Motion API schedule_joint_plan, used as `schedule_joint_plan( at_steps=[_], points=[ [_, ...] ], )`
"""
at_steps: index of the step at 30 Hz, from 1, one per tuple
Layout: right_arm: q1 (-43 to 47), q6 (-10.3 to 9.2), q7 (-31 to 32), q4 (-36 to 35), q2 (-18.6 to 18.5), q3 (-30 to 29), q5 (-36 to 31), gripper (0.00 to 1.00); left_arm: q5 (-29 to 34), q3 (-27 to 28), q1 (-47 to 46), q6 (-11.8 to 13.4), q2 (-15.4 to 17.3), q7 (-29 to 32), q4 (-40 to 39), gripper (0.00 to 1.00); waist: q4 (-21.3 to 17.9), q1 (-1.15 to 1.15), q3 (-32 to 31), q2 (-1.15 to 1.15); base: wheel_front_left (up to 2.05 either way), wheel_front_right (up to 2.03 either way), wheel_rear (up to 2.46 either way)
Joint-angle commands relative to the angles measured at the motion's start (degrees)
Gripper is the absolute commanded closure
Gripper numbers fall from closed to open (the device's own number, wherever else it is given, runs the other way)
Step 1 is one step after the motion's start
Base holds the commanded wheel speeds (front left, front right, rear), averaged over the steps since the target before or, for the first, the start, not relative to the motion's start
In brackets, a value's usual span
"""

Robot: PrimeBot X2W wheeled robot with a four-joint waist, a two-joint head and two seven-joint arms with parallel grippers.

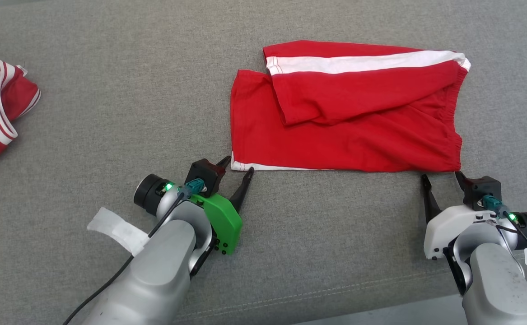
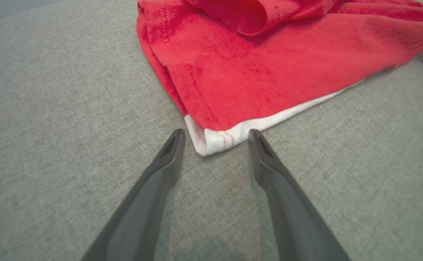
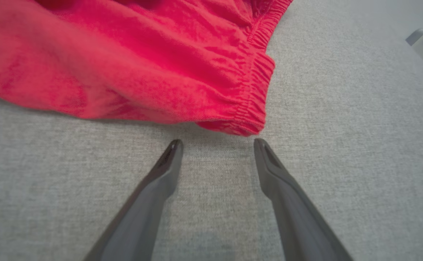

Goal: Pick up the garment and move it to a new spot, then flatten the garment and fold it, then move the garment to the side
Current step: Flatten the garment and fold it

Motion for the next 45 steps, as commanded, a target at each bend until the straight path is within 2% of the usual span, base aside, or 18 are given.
schedule_joint_plan(
  at_steps=[1, 2, 6, 9, 10, 13, 14, 15, 19, 24, 31, 35, 39, 45],
  points=[
    [-0.8, -0.08, -0.4, 0.7, -0.3, -0.1, -0.4, 0.00, -0.6, -0.3, -1.1, -0.1, 0.1, -0.4, 0.3, 0.53, 0.0, 0.00, 0.1, 0.00, 0.00, 0.00, 0.00],
    [-1.3, -0.08, -0.7, 1.4, -0.5, 0.2, -1.1, 0.00, -0.6, -0.7, -1.6, -0.1, 0.1, -0.7, 0.7, 0.63, 0.0, 0.00, 0.3, 0.00, 0.00, 0.00, 0.00],
    [-2.6, -0.07, -1.6, 2.8, -1.1, 1.8, -2.3, 0.00, -1.1, -1.4, -2.2, -0.1, 0.0, -1.1, 1.2, 0.78, 0.1, 0.00, 0.7, 0.00, 0.00, 0.00, 0.00],
    [-3.5, -0.08, -3.3, 3.1, -1.5, 2.4, -2.7, 0.00, -1.4, -1.8, -2.7, -0.1, 0.0, -1.4, 1.5, 0.97, 0.2, 0.00, 1.0, 0.00, 0.00, 0.00, 0.00],
    [-3.8, -0.08, -4.0, 3.0, -1.6, 2.8, -2.7, 0.00, -1.4, -1.9, -2.7, -0.1, 0.0, -1.5, 1.6, 1.00, 0.2, 0.00, 1.0, 0.00, 0.00, 0.00, 0.00],
    [-4.0, -0.08, -5.3, 3.4, -2.1, 4.3, -1.9, 0.00, -1.9, -2.3, -2.8, -0.1, 0.0, -1.8, 1.8, 1.00, 0.3, 0.00, 0.9, 0.00, 0.00, 0.00, 0.00],
    [-4.1, -0.08, -5.5, 3.6, -2.2, 4.7, -1.7, 0.12, -2.0, -2.4, -2.8, -0.1, 0.0, -1.8, 1.9, 1.00, 0.3, 0.00, 0.9, 0.00, 0.00, 0.00, 0.00],
    [-4.1, -0.08, -5.8, 3.6, -2.5, 5.1, -1.6, 0.35, -2.1, -2.5, -2.8, -0.1, 0.0, -1.9, 1.9, 1.00, 0.3, 0.00, 0.9, 0.00, 0.00, 0.00, 0.00],
    [-4.3, -0.08, -6.7, 3.5, -3.1, 5.6, -1.1, 1.00, -2.6, -2.7, -2.9, -0.1, 0.0, -2.2, 2.2, 1.00, 0.4, 0.00, 0.6, 0.00, 0.00, 0.00, 0.00],
    [-2.8, -0.08, -7.2, 3.0, -3.8, 6.0, -0.3, 1.00, -3.4, -2.2, -2.8, 0.2, 0.0, -2.6, 1.7, 1.00, 0.7, 0.00, -0.5, 0.00, 0.00, 0.00, 0.00],
    [-0.9, -0.07, -6.0, -0.9, -6.1, 9.7, 4.1, 1.00, -4.5, 0.1, -1.7, 1.1, 0.3, -2.7, -1.3, 1.00, 1.6, 0.00, -3.0, 0.00, 0.00, 0.00, 0.00],
    [0.2, -0.08, -2.2, -6.5, -9.5, 14.0, 9.4, 1.00, -4.9, 2.6, -0.2, 2.0, 1.6, -2.7, -4.9, 1.00, 2.2, 0.00, -4.9, 0.00, 0.00, 0.00, 0.00],
    [0.4, -0.08, 2.3, -13.7, -12.5, 15.8, 14.3, 1.00, -5.3, 5.7, 1.2, 3.6, 3.0, -2.7, -9.2, 1.00, 2.5, 0.00, -6.7, 0.00, 0.00, 0.00, 0.00],
    [-1.3, -0.08, 10.6, -23.1, -15.8, 20.4, 22.7, 1.00, -5.5, 9.5, 0.8, 5.5, 5.4, -2.7, -14.2, 1.00, 3.0, 0.00, -8.3, 0.00, 0.00, 0.00, 0.00]
  ],
)
